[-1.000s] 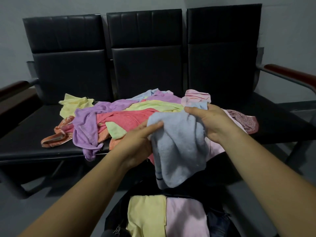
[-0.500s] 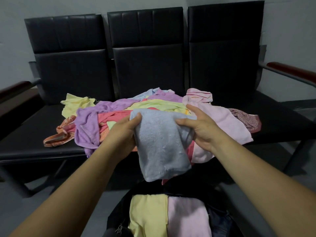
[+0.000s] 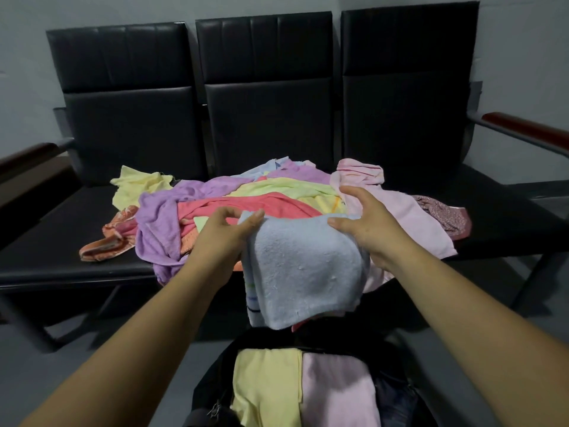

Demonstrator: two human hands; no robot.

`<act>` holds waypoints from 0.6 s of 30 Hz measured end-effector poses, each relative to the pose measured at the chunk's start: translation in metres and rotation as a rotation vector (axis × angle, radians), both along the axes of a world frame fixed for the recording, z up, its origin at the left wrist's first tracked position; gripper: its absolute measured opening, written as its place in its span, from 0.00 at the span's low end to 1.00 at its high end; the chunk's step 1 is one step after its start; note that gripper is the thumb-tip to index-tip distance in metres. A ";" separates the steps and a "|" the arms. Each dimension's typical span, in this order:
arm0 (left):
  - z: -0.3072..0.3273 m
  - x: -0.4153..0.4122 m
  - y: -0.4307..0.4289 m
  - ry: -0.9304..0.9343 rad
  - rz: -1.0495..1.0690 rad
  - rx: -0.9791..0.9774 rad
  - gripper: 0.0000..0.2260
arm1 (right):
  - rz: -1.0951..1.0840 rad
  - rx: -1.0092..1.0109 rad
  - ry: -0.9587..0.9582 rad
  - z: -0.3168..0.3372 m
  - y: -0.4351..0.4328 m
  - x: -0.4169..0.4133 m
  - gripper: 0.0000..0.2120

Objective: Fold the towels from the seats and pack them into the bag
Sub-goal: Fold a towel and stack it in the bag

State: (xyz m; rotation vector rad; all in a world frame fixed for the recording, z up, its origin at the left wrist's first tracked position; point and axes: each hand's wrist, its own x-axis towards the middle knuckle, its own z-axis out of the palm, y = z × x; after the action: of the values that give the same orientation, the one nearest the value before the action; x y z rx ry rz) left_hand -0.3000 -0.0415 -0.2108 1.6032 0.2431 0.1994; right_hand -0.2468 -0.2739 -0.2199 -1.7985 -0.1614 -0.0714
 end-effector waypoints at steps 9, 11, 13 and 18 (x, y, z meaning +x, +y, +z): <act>-0.001 -0.009 0.000 -0.085 -0.275 0.596 0.12 | 0.310 0.212 0.476 0.022 -0.018 -0.010 0.22; -0.002 -0.009 0.002 -0.137 -0.247 0.744 0.08 | 0.445 0.041 0.453 0.021 -0.024 -0.011 0.22; -0.003 -0.007 0.005 -0.141 -0.250 0.702 0.06 | 0.411 -0.296 0.295 0.016 -0.028 -0.009 0.21; -0.010 -0.003 0.004 -0.131 -0.216 0.672 0.05 | 0.259 -0.406 0.099 0.004 -0.031 -0.007 0.10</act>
State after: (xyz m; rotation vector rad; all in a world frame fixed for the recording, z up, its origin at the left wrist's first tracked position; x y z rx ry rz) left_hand -0.3035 -0.0374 -0.2203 2.2554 -0.1179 0.2314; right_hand -0.2540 -0.3049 -0.2158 -2.1631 -0.3566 0.2508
